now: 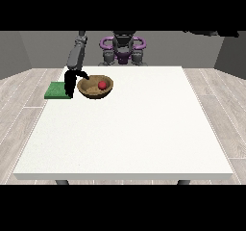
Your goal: Pick the cup and pour the ball into the bowl, then pick the bowl and place it on the pad
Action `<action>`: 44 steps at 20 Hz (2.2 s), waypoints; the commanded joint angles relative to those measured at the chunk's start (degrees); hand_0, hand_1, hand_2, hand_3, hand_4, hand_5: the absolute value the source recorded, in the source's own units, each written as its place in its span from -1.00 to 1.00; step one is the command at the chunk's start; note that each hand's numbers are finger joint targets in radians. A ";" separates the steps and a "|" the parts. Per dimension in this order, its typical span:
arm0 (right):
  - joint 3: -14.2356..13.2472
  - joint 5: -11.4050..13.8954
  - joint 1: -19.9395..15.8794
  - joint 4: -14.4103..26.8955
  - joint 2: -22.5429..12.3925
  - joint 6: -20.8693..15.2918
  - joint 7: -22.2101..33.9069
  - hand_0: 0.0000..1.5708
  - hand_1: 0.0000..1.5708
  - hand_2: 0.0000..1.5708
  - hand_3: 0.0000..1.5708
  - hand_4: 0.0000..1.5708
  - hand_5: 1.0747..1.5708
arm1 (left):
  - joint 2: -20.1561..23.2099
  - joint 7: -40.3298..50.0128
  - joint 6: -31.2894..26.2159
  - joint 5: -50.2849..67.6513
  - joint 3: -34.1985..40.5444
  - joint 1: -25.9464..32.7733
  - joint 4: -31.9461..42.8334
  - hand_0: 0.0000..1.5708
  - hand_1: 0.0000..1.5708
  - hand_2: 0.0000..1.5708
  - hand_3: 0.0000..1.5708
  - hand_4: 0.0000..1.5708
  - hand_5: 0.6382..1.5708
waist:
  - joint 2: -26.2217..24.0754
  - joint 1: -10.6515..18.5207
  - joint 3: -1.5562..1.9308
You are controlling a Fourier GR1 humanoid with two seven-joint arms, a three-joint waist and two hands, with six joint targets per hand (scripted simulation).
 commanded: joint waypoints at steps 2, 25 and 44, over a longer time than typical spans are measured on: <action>-0.80 -0.30 -3.52 8.84 -0.89 1.31 -2.07 -1.00 -1.00 -1.00 -1.00 -0.49 1.00 | -0.02 2.54 1.56 0.59 -0.32 -0.90 -2.04 -1.00 -1.00 -1.00 -1.00 -1.00 0.93 | -0.93 -0.62 0.02; 2.40 5.84 -7.71 9.62 6.91 -12.98 -2.37 -1.00 -1.00 -1.00 -1.00 -0.45 0.99 | 4.96 5.73 -1.17 3.51 0.49 -7.58 -2.68 -1.00 -1.00 -1.00 -1.00 -1.00 0.93 | 4.56 5.30 -0.02; 11.53 19.76 -8.89 -3.68 -7.33 -17.94 30.75 1.00 1.00 1.00 1.00 0.59 0.62 | 11.16 -1.24 -9.26 3.91 6.16 2.47 14.76 -1.00 -1.00 -1.00 -1.00 -1.00 0.94 | -7.68 -3.58 -0.12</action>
